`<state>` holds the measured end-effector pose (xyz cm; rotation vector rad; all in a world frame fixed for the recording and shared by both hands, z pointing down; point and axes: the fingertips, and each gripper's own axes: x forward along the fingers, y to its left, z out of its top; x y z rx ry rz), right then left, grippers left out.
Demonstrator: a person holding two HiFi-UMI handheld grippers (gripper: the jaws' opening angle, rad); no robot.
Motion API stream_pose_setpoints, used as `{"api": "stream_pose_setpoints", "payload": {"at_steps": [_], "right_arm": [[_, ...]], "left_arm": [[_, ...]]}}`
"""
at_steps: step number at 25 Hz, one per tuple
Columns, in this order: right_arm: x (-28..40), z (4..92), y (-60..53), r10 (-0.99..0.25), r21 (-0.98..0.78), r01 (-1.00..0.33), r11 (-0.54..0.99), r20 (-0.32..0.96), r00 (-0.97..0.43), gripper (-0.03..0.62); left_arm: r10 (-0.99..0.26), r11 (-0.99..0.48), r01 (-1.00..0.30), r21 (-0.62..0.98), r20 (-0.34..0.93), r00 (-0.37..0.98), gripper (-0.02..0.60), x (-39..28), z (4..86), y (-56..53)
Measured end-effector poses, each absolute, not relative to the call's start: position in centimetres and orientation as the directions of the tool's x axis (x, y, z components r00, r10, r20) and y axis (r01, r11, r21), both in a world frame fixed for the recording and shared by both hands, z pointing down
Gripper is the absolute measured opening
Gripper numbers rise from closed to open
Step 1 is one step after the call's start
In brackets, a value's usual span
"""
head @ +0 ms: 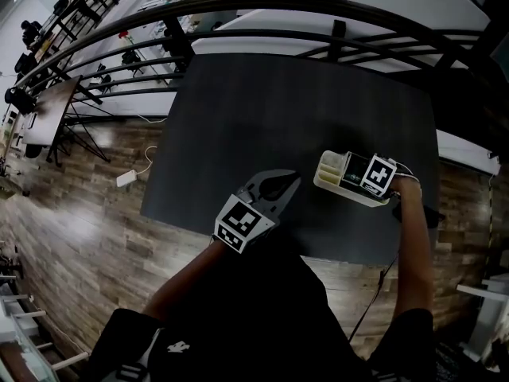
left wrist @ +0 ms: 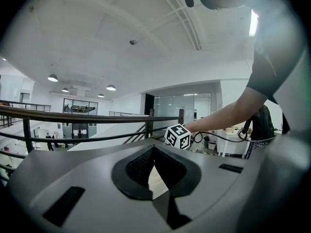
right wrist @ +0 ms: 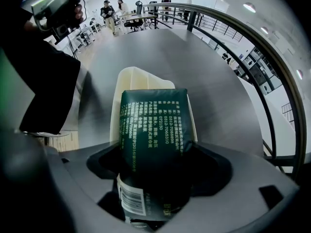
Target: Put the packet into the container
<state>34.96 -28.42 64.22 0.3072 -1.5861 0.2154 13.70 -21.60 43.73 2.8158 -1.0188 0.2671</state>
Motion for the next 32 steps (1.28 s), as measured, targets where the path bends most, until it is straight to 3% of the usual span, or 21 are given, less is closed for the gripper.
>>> {"api": "stream_pose_setpoints", "payload": {"at_steps": [4,21,28,32], "right_arm": [[33.8,64.1,-28.4,-0.059,0.029,-0.327,0.944,0.995,-0.080,0.391],[34.3,63.3,-28.5,-0.081,0.042,-0.335,0.941,0.991,-0.103,0.428],[33.3,61.7,-27.5,-0.154,0.077,-0.336,0.939,0.966,-0.208,0.426],[32.5,60.2,-26.4,-0.229,0.105,-0.405,0.908,0.935,-0.270,0.412]], "left_arm": [[-0.604,-0.776,-0.625,0.082,0.190,0.774,0.005,13.7,43.3,-21.5],[-0.592,-0.785,-0.614,0.087,0.187,0.784,0.005,14.4,43.7,-21.8],[-0.591,-0.785,-0.612,0.096,0.182,0.786,0.005,14.6,43.7,-22.5],[-0.572,-0.798,-0.592,0.113,0.166,0.803,0.005,15.0,43.5,-22.5]]}}
